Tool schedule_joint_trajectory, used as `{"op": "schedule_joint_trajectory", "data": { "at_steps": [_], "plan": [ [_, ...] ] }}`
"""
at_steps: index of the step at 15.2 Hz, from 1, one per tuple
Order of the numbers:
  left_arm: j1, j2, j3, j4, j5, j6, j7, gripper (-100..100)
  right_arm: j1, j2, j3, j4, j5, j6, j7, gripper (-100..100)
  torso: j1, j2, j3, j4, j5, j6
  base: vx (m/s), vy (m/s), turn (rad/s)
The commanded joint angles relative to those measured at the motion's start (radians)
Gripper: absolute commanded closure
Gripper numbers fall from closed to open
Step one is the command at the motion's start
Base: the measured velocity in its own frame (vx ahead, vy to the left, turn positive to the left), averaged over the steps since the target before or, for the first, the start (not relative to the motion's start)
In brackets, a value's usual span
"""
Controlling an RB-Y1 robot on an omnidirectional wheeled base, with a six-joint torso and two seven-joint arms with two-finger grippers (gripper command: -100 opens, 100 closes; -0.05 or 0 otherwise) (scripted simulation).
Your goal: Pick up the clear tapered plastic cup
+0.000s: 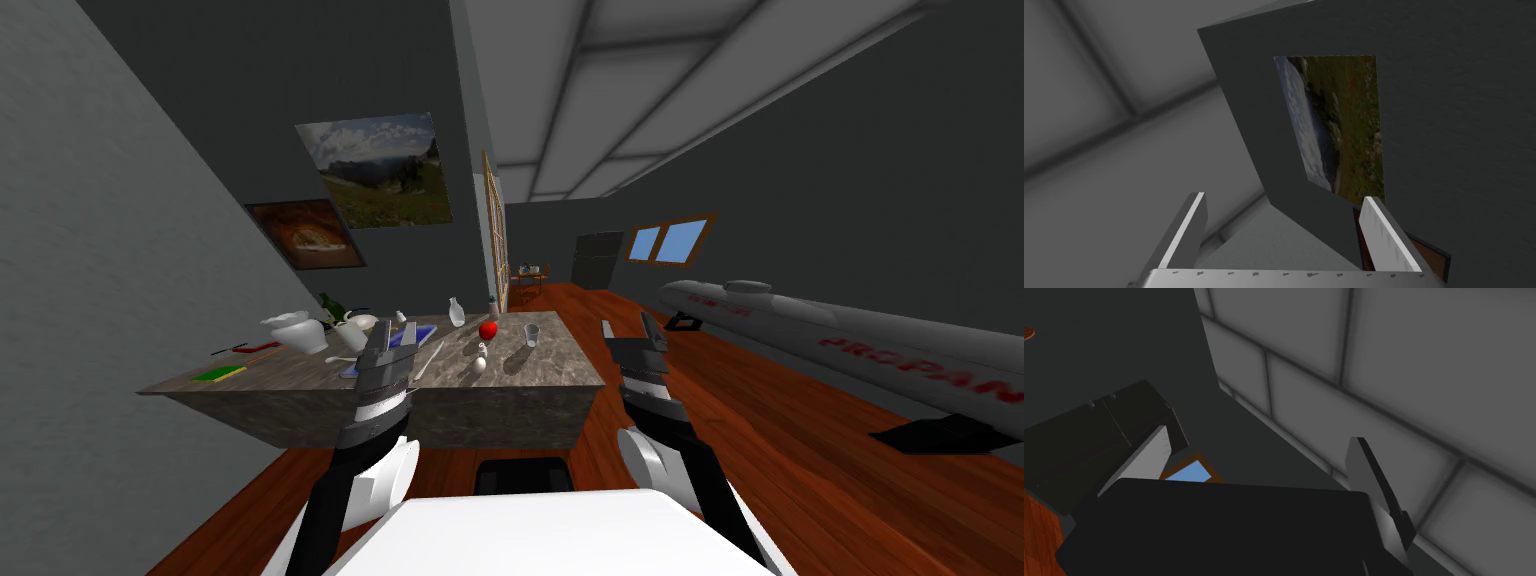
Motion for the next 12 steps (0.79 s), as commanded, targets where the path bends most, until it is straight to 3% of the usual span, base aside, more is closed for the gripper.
{"op": "schedule_joint_trajectory", "data": {
  "at_steps": [1, 4, 12],
  "plan": [
    [0.0, 0.0, 0.0, 0.0, 0.0, 0.0, 0.0, 0, 0.0, -0.045, 0.001, 0.012, 0.005, -0.001, 0.001, -100, 0.0, 0.0, 0.0, 0.0, 0.0, 0.0, -0.003, 0.011, 0.029],
    [0.0, 0.0, 0.0, 0.0, 0.0, 0.0, 0.0, 0, 0.0, -0.081, 0.002, 0.023, 0.011, -0.002, 0.003, -100, 0.001, 0.0, 0.0, 0.0, 0.0, 0.0, -0.008, 0.021, 0.044],
    [0.0, 0.0, 0.0, 0.0, 0.0, 0.0, 0.0, 0, -0.001, -0.262, 0.008, 0.107, 0.05, -0.008, 0.012, -100, 0.003, 0.001, 0.0, 0.0, 0.001, 0.0, -0.012, 0.039, 0.068]
  ]
}}
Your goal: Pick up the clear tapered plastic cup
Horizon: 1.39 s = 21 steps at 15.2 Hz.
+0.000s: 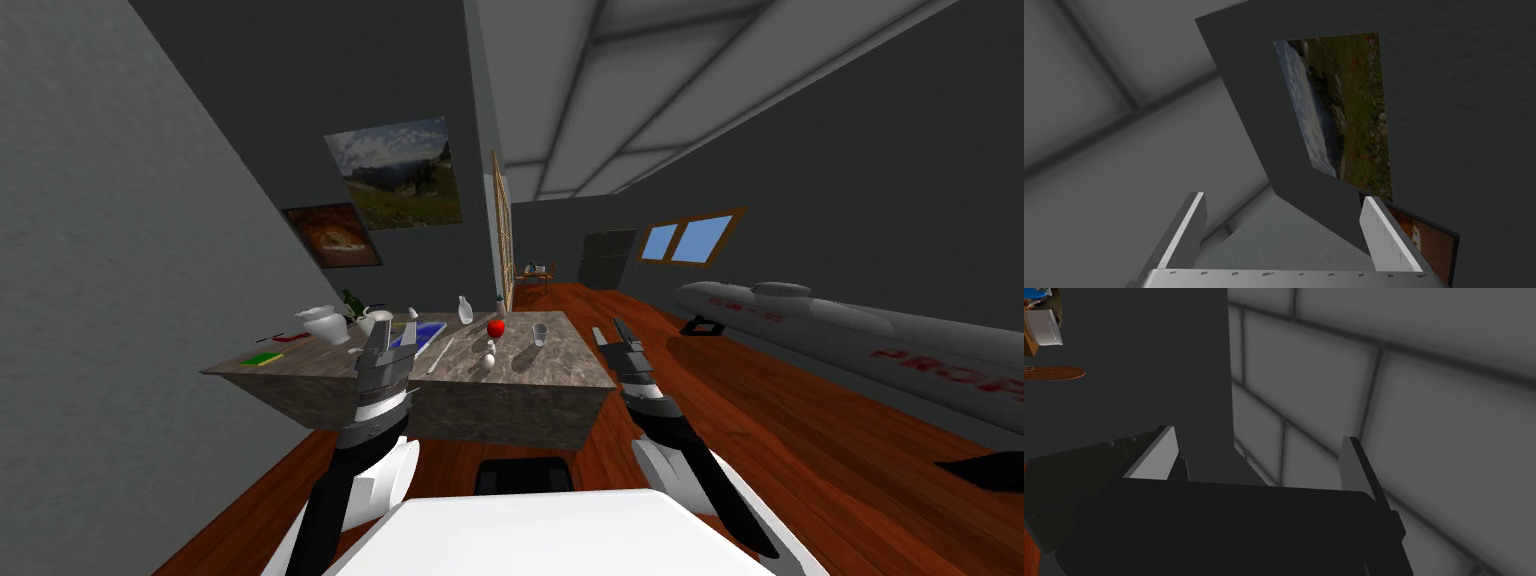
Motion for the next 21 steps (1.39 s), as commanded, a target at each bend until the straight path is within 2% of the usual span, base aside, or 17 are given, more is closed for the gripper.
{"op": "schedule_joint_trajectory", "data": {
  "at_steps": [1, 2, 3, 4, 6, 7, 9, 10, 12, 13, 15, 16, 18, 19, 21],
  "plan": [
    [0.0, 0.0, 0.0, 0.0, 0.0, 0.0, 0.0, 0, 0.001, -0.03, 0.001, 0.013, 0.005, -0.005, 0.001, -100, 0.0, 0.0, 0.0, 0.0, 0.0, 0.0, -0.013, 0.031, 0.017],
    [0.0, 0.0, 0.0, 0.0, 0.0, 0.0, 0.0, 0, 0.0, -0.065, 0.003, 0.042, 0.018, -0.007, 0.005, -100, 0.0, 0.0, 0.0, 0.0, 0.0, 0.0, -0.015, 0.042, 0.085],
    [0.0, 0.0, 0.0, 0.0, 0.0, 0.0, 0.0, 0, 0.0, -0.083, 0.003, 0.042, 0.018, -0.007, 0.005, -100, 0.0, 0.0, 0.0, 0.0, 0.0, 0.0, -0.015, 0.044, 0.087],
    [0.0, 0.0, 0.0, 0.0, 0.0, 0.0, 0.0, 0, 0.0, -0.107, 0.005, 0.073, 0.033, -0.01, 0.008, -100, 0.0, 0.0, 0.0, 0.0, 0.0, 0.0, -0.013, 0.052, 0.117],
    [0.0, 0.0, 0.0, 0.0, 0.0, 0.0, 0.0, 0, 0.0, -0.138, 0.005, 0.073, 0.033, -0.01, 0.008, -100, 0.001, 0.0, 0.0, 0.0, 0.0, 0.0, -0.013, 0.046, 0.052],
    [0.0, 0.0, 0.0, 0.0, 0.0, 0.0, 0.0, 0, -0.001, -0.168, 0.007, 0.107, 0.049, -0.013, 0.013, -100, 0.0, 0.0, 0.0, 0.0, 0.0, 0.0, -0.017, 0.049, 0.082],
    [0.0, 0.0, 0.0, 0.0, 0.0, 0.0, 0.0, 0, -0.001, -0.196, 0.007, 0.107, 0.049, -0.013, 0.013, -100, 0.0, 0.0, 0.0, 0.0, 0.0, 0.0, -0.016, 0.04, 0.063],
    [0.0, 0.0, 0.0, 0.0, 0.0, 0.0, 0.0, 0, -0.001, -0.229, 0.009, 0.143, 0.066, -0.017, 0.017, -100, 0.0, 0.0, 0.0, 0.0, 0.0, 0.0, -0.014, 0.04, 0.11],
    [0.0, 0.0, 0.0, 0.0, 0.0, 0.0, 0.0, 0, -0.001, -0.255, 0.009, 0.143, 0.066, -0.017, 0.017, -100, 0.0, 0.0, 0.0, 0.0, 0.0, 0.0, -0.011, 0.039, 0.076],
    [0.0, 0.0, 0.0, 0.0, 0.0, 0.0, 0.0, 0, -0.001, -0.288, 0.011, 0.182, 0.084, -0.021, 0.022, -100, 0.0, 0.0, 0.0, 0.0, 0.0, 0.0, -0.01, 0.048, 0.099],
    [0.0, 0.0, 0.0, 0.0, 0.0, 0.0, 0.0, 0, -0.001, -0.317, 0.011, 0.182, 0.084, -0.021, 0.022, -100, 0.001, 0.0, 0.0, 0.0, 0.0, 0.0, -0.007, 0.05, 0.073],
    [0.0, 0.0, 0.0, 0.0, 0.0, 0.0, 0.0, 0, -0.002, -0.35, 0.014, 0.22, 0.103, -0.025, 0.027, -100, 0.0, 0.0, 0.0, 0.0, 0.0, 0.0, -0.018, 0.053, 0.116],
    [0.0, 0.0, 0.0, 0.0, 0.0, 0.0, 0.0, 0, -0.002, -0.379, 0.014, 0.222, 0.103, -0.025, 0.027, -100, 0.0, 0.0, 0.0, 0.0, 0.0, 0.0, -0.015, 0.043, 0.083],
    [0.0, 0.0, 0.0, 0.0, 0.0, 0.0, 0.0, 0, -0.002, -0.411, 0.017, 0.263, 0.123, -0.03, 0.032, -100, 0.0, 0.0, 0.0, 0.0, 0.0, 0.0, -0.012, 0.05, 0.101],
    [0.0, 0.0, 0.0, 0.0, 0.0, 0.0, 0.0, 0, -0.002, -0.443, 0.017, 0.263, 0.123, -0.03, 0.032, -100, 0.001, 0.0, 0.0, 0.0, 0.0, 0.0, -0.008, 0.051, 0.08]
  ]
}}
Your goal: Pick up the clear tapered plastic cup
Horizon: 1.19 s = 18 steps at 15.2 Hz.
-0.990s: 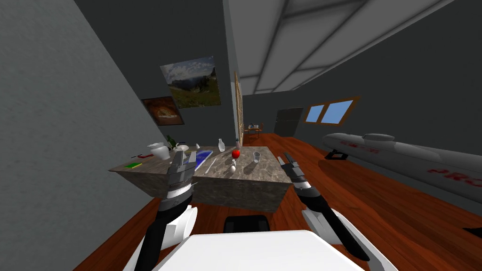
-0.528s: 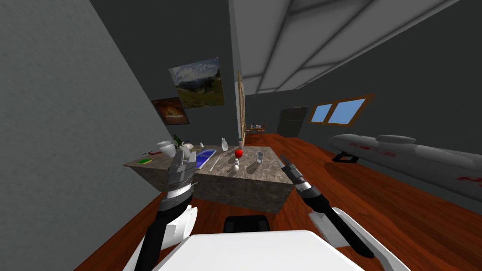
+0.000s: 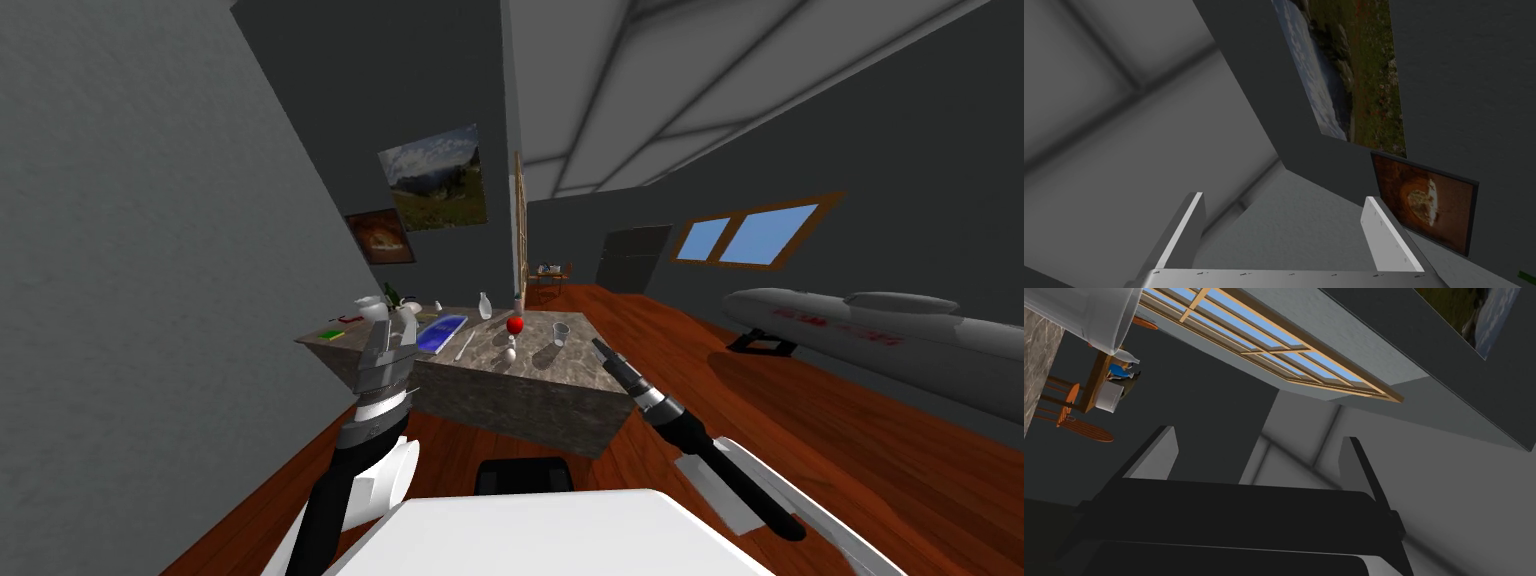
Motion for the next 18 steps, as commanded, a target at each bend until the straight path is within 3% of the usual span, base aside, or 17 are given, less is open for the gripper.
{"op": "schedule_joint_trajectory", "data": {
  "at_steps": [1, 3, 4, 6, 7, 9, 10, 12, 13, 15, 16, 18],
  "plan": [
    [0.0, 0.0, 0.0, 0.0, 0.0, 0.0, 0.0, 0, 0.004, -0.05, 0.0, 0.05, 0.022, -0.012, 0.004, -100, 0.0, 0.0, 0.0, 0.0, 0.0, 0.0, -0.007, 0.047, 0.134],
    [0.0, 0.0, 0.0, 0.0, 0.0, 0.0, 0.0, 0, 0.004, -0.088, 0.0, 0.05, 0.022, -0.012, 0.004, -100, 0.0, 0.0, 0.0, 0.0, 0.0, 0.0, -0.01, 0.044, 0.092],
    [0.0, 0.0, 0.0, 0.0, 0.0, 0.0, 0.0, 0, 0.004, -0.112, 0.003, 0.094, 0.043, -0.018, 0.01, -100, 0.0, 0.0, 0.0, 0.0, 0.0, 0.0, -0.014, 0.055, 0.114],
    [0.0, 0.0, 0.0, 0.0, 0.0, 0.0, 0.0, 0, 0.004, -0.153, 0.003, 0.094, 0.043, -0.018, 0.01, -100, 0.001, 0.0, 0.0, 0.0, 0.0, 0.0, -0.009, 0.055, 0.088],
    [0.0, 0.0, 0.0, 0.0, 0.0, 0.0, 0.0, 0, 0.004, -0.179, 0.006, 0.138, 0.065, -0.024, 0.016, -100, 0.0, 0.0, 0.0, 0.0, 0.0, 0.0, -0.003, 0.058, 0.144],
    [0.0, 0.0, 0.0, 0.0, 0.0, 0.0, 0.0, 0, 0.004, -0.219, 0.006, 0.139, 0.065, -0.024, 0.016, -100, 0.001, 0.0, 0.0, 0.0, 0.0, 0.0, 0.0, 0.049, 0.085],
    [0.0, 0.0, 0.0, 0.0, 0.0, 0.0, 0.0, 0, 0.004, -0.248, 0.01, 0.18, 0.087, -0.03, 0.022, -100, 0.0, -0.001, 0.0, 0.0, 0.0, 0.0, -0.006, 0.056, 0.109],
    [0.0, 0.0, 0.0, 0.0, 0.0, 0.0, 0.0, 0, 0.004, -0.284, 0.01, 0.184, 0.087, -0.03, 0.022, -100, 0.001, 0.0, 0.0, 0.0, 0.0, 0.0, -0.006, 0.054, 0.09],
    [0.0, 0.0, 0.0, 0.0, 0.0, 0.0, 0.0, 0, 0.005, -0.311, 0.014, 0.225, 0.11, -0.037, 0.029, -100, 0.0, 0.0, 0.0, 0.0, 0.0, 0.0, -0.005, 0.056, 0.161],
    [0.0, 0.0, 0.0, 0.0, 0.0, 0.0, 0.0, 0, 0.005, -0.349, 0.014, 0.23, 0.11, -0.037, 0.029, -100, 0.001, -0.001, 0.0, 0.0, 0.0, 0.0, 0.001, 0.05, 0.101],
    [0.0, 0.0, 0.0, 0.0, 0.0, 0.0, 0.0, 0, 0.006, -0.375, 0.018, 0.272, 0.133, -0.044, 0.035, -100, 0.0, -0.001, 0.0, 0.0, 0.0, 0.0, 0.003, 0.05, 0.145],
    [0.0, 0.0, 0.0, 0.0, 0.0, 0.0, 0.0, 0, 0.006, -0.414, 0.018, 0.275, 0.133, -0.044, 0.035, -100, 0.0, -0.001, 0.0, 0.0, 0.0, 0.0, 0.001, 0.049, 0.093]
  ]
}}
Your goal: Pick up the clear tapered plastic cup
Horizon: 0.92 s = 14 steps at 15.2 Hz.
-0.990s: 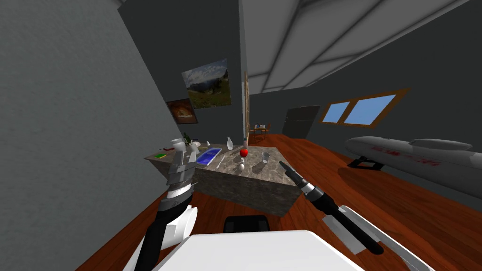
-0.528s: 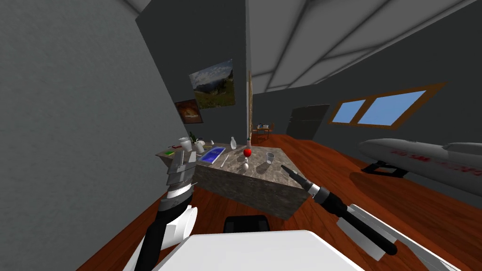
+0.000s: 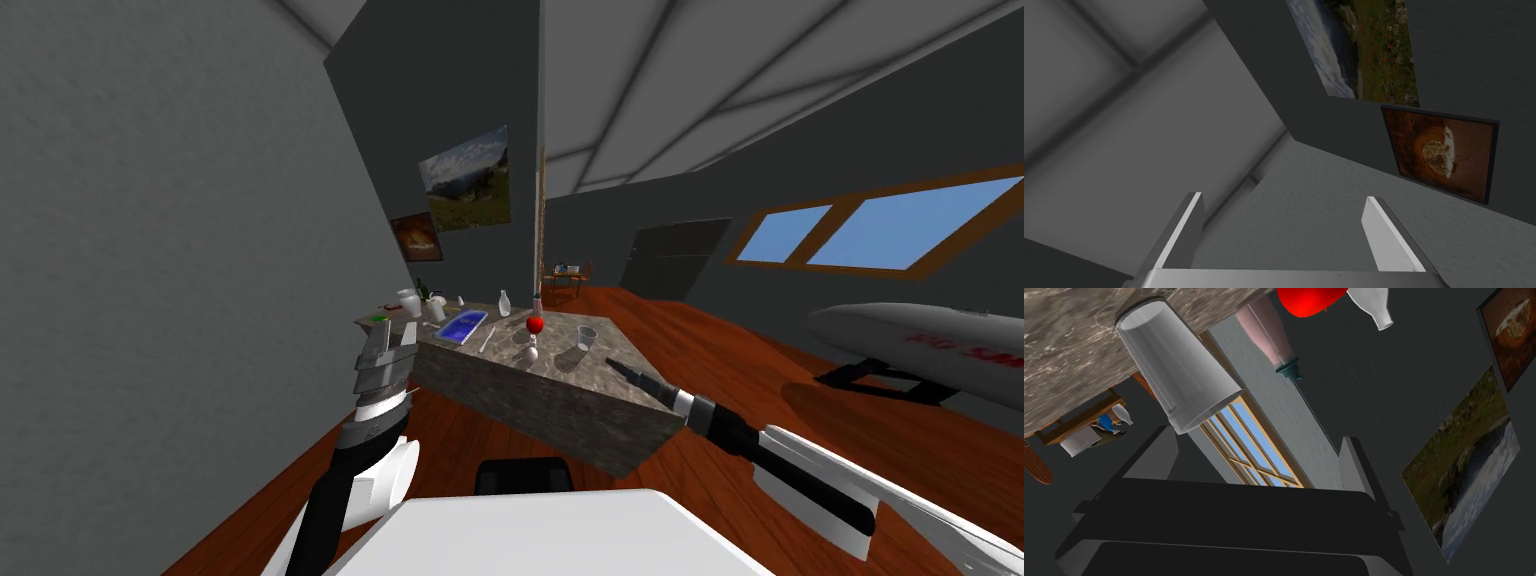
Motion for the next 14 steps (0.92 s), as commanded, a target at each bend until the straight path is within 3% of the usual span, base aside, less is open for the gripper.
{"op": "schedule_joint_trajectory", "data": {
  "at_steps": [1, 3, 4, 6, 7, 9, 10, 12, 13, 14],
  "plan": [
    [0.0, 0.0, 0.0, 0.0, 0.0, 0.0, 0.0, 0, 0.002, -0.05, 0.006, 0.047, 0.027, -0.003, 0.008, -100, 0.0, 0.0, 0.0, 0.0, 0.0, 0.0, -0.002, 0.056, 0.128],
    [0.0, 0.0, 0.0, 0.0, 0.0, 0.0, 0.0, 0, 0.002, -0.086, 0.006, 0.047, 0.027, -0.003, 0.008, -100, 0.001, 0.0, 0.0, 0.0, 0.0, 0.0, 0.004, 0.054, 0.098],
    [0.0, 0.0, 0.0, 0.0, 0.0, 0.0, 0.0, 0, 0.004, -0.113, 0.011, 0.092, 0.051, -0.011, 0.015, -100, 0.0, 0.0, 0.0, 0.0, 0.0, 0.0, 0.003, 0.052, 0.138],
    [0.0, 0.0, 0.0, 0.0, 0.0, 0.0, 0.0, 0, 0.004, -0.149, 0.011, 0.092, 0.051, -0.011, 0.015, -100, 0.001, 0.0, 0.0, 0.0, 0.0, 0.0, 0.008, 0.05, 0.103],
    [0.0, 0.0, 0.0, 0.0, 0.0, 0.0, 0.0, 0, 0.005, -0.178, 0.017, 0.133, 0.074, -0.02, 0.022, -100, 0.0, 0.0, 0.0, 0.0, 0.0, 0.0, 0.007, 0.053, 0.174],
    [0.0, 0.0, 0.0, 0.0, 0.0, 0.0, 0.0, 0, 0.005, -0.209, 0.017, 0.137, 0.074, -0.02, 0.022, -100, 0.001, -0.001, 0.0, 0.0, 0.0, -0.001, 0.009, 0.047, 0.093],
    [0.0, 0.0, 0.0, 0.0, 0.0, 0.0, 0.0, 0, 0.008, -0.24, 0.023, 0.171, 0.098, -0.029, 0.028, -100, 0.0, 0.0, 0.0, 0.0, 0.0, 0.0, 0.014, 0.058, 0.138],
    [0.0, 0.0, 0.0, 0.0, 0.0, 0.0, 0.0, 0, 0.008, -0.268, 0.023, 0.181, 0.098, -0.029, 0.028, -100, 0.001, -0.001, 0.0, 0.0, 0.0, -0.001, 0.013, 0.05, 0.111],
    [0.0, 0.0, 0.0, 0.0, 0.0, 0.0, 0.0, 0, 0.01, -0.302, 0.03, 0.22, 0.121, -0.039, 0.035, -100, 0.0, -0.001, 0.0, 0.0, 0.0, 0.0, 0.013, 0.043, 0.155],
    [0.0, 0.0, 0.0, 0.0, 0.0, 0.0, 0.0, 0, 0.01, -0.324, 0.03, 0.224, 0.121, -0.039, 0.035, -100, 0.0, -0.001, 0.0, 0.0, 0.0, -0.001, 0.014, 0.046, 0.16]
  ]
}}
